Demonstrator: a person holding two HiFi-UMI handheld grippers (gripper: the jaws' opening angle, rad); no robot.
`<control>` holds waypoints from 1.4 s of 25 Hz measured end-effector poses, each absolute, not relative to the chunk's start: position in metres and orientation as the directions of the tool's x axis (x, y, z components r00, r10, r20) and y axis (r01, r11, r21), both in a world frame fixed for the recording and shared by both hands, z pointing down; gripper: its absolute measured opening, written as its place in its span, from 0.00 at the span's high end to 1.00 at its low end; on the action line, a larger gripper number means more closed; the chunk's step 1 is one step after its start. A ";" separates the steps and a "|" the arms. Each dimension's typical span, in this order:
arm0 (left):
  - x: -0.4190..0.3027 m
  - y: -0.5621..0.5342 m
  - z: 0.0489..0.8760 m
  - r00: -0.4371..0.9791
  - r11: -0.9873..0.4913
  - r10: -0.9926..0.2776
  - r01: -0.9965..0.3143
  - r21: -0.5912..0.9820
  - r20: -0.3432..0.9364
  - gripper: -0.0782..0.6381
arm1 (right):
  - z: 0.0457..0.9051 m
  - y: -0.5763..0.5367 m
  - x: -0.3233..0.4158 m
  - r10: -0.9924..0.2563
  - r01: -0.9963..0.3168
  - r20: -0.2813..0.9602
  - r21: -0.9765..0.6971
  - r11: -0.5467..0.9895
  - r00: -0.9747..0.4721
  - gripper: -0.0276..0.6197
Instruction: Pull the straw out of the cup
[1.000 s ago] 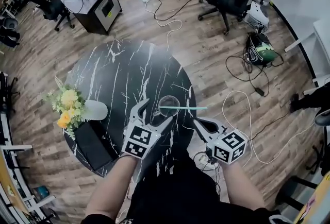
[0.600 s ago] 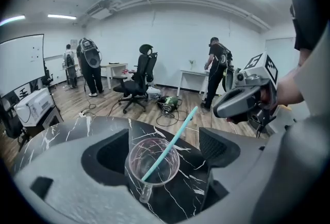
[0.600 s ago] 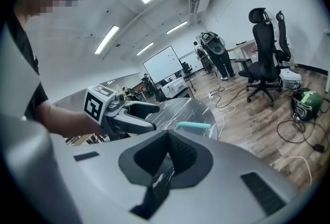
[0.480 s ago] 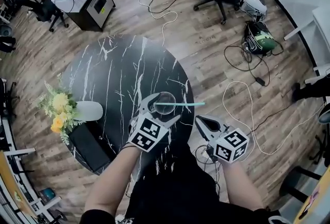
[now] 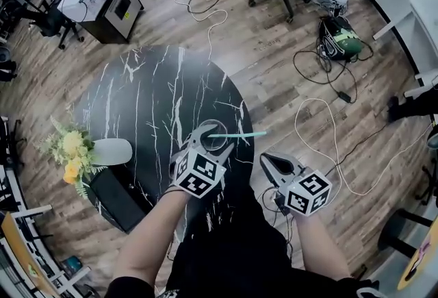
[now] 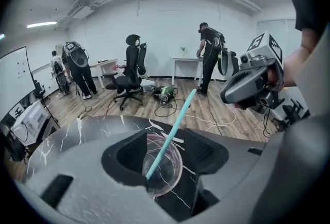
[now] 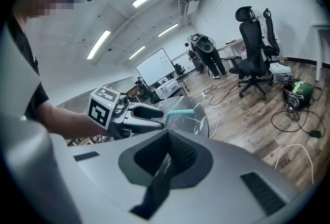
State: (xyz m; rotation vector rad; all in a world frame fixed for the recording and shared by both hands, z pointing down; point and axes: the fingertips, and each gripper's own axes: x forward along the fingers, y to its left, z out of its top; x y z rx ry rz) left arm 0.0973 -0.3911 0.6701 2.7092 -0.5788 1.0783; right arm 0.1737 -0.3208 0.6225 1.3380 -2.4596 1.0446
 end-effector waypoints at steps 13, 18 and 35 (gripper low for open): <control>0.108 -0.393 0.683 0.624 -0.922 -0.304 -0.384 -0.057 0.720 0.83 | 0.619 -0.314 0.178 -0.677 -0.788 0.443 -0.504 0.354 -0.588 0.95; 0.105 -0.392 0.659 0.669 -0.912 -0.309 -0.411 -0.011 0.676 0.83 | 0.608 -0.319 0.174 -0.670 -0.783 0.438 -0.493 0.379 -0.599 0.95; -0.047 -0.421 0.519 0.578 -0.643 -0.668 -0.766 0.029 0.469 0.84 | 0.538 -0.394 0.041 -0.443 -0.569 0.367 -0.404 0.716 -0.818 0.95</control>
